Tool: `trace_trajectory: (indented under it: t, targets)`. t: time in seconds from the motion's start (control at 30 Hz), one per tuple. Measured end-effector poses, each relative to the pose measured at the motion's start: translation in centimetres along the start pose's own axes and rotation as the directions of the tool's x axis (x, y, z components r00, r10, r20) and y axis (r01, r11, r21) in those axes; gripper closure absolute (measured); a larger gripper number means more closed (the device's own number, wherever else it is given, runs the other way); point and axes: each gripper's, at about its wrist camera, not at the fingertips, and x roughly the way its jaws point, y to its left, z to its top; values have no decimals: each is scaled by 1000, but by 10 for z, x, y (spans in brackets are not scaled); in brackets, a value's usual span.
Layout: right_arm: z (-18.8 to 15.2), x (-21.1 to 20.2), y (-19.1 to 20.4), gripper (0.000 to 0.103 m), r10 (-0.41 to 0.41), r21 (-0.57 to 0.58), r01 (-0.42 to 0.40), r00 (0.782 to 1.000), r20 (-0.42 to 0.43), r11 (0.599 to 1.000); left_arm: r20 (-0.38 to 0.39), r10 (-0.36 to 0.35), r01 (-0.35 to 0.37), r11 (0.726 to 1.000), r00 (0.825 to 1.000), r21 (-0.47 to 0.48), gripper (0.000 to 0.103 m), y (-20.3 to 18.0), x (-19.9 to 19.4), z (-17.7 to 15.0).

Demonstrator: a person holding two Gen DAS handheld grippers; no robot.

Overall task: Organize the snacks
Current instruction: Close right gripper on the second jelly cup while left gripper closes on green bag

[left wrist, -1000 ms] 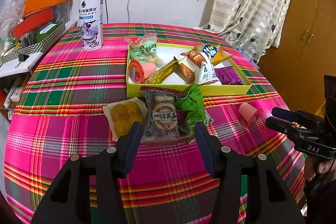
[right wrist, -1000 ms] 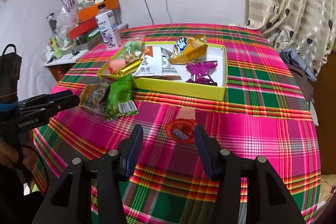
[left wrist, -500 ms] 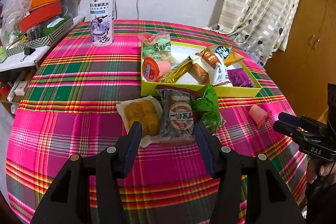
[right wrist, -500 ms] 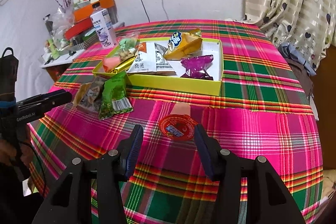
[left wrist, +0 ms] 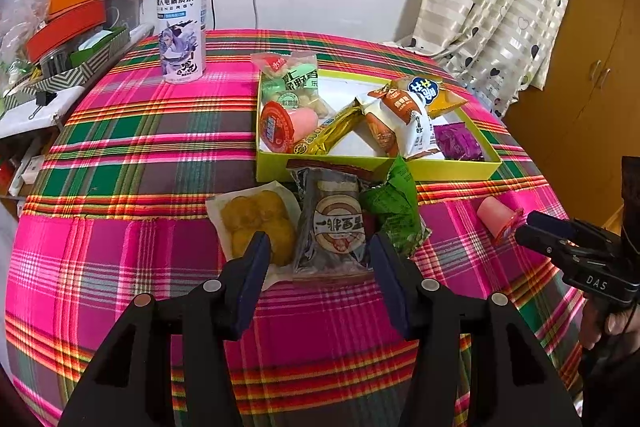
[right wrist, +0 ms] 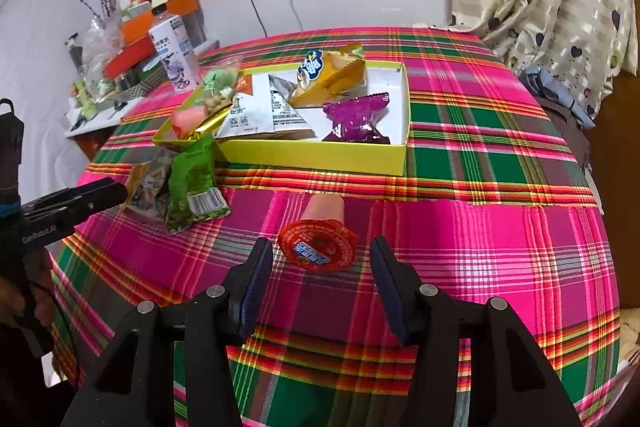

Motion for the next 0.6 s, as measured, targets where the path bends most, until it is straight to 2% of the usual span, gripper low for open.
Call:
trace_trajectory:
  t: [0.47,0.6]
  targets:
    - [5,17,-3,53,3,18,-3,1000,-13,1000,-23,8,-7,999,1000,31,50,-11,19,11]
    - [6,18,-2,53,3,19,-3,1000,-12,1000,-9,-39,39,998,999,43,50,-22,17,13]
